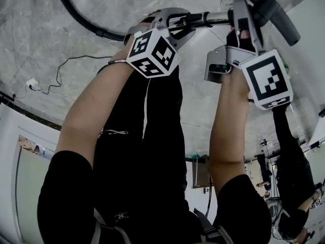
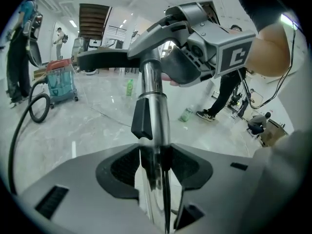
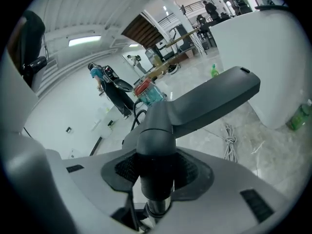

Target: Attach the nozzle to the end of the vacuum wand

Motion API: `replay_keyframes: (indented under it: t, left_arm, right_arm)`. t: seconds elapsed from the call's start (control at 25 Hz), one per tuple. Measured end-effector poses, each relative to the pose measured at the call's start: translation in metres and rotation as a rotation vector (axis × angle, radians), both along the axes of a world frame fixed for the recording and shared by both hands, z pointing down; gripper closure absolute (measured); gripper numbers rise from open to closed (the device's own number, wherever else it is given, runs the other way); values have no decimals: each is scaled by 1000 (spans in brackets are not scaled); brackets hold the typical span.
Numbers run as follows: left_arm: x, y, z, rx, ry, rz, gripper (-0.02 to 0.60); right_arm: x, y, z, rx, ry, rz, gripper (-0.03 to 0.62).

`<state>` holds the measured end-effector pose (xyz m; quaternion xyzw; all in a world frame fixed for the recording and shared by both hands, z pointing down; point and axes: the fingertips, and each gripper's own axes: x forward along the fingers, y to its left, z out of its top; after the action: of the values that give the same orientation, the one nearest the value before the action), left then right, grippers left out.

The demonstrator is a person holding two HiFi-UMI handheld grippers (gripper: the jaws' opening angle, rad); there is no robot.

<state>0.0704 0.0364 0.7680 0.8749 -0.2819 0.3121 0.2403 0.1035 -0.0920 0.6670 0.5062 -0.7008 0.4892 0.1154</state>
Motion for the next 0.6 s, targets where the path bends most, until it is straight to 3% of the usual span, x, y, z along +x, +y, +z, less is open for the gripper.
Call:
replay_keyframes:
  t: [0.16,0.28,0.36,0.48,0.6]
  left_arm:
    - [8,-3,3,-25,12,8,411]
    - [7,0,0,-96,89,21,411]
    - [-8,5,1,-139,141,35,411]
    - [-24,9,-3,-187,224,81,411]
    - [-22,8,-12,-215,254,80,411]
  right_arm:
    - [1,1,-4,22,-5,-40,413]
    - [-6,2,-13,124,-39,-129,413]
    - [-31,6,-14,206,-172,-230,413]
    - [-62,11,-15,232,-407,-433,415]
    - [-65,9,-21,242,-467,-515,422]
